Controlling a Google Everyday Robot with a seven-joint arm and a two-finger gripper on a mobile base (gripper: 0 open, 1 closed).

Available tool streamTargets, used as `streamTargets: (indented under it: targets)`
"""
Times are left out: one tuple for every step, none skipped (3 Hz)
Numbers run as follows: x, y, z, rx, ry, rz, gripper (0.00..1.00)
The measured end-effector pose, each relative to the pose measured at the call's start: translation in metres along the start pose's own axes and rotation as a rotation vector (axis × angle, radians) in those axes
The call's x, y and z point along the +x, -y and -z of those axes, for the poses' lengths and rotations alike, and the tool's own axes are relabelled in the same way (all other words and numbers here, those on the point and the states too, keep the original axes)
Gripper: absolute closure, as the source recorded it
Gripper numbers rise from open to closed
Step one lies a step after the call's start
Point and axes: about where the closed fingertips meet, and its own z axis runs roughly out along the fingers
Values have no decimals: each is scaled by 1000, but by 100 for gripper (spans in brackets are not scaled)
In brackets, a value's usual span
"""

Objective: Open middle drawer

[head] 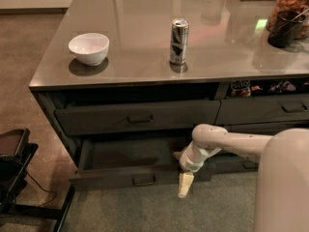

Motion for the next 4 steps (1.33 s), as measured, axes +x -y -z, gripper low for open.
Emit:
streamTargets:
  targets:
    - [4,-28,7,-45,-24,-14,0]
    - [12,-58,12,-99,-40,-46,0]
    - [19,-82,14,-146,-36,-65,0]
    - [19,-82,14,-146,-36,-65,0]
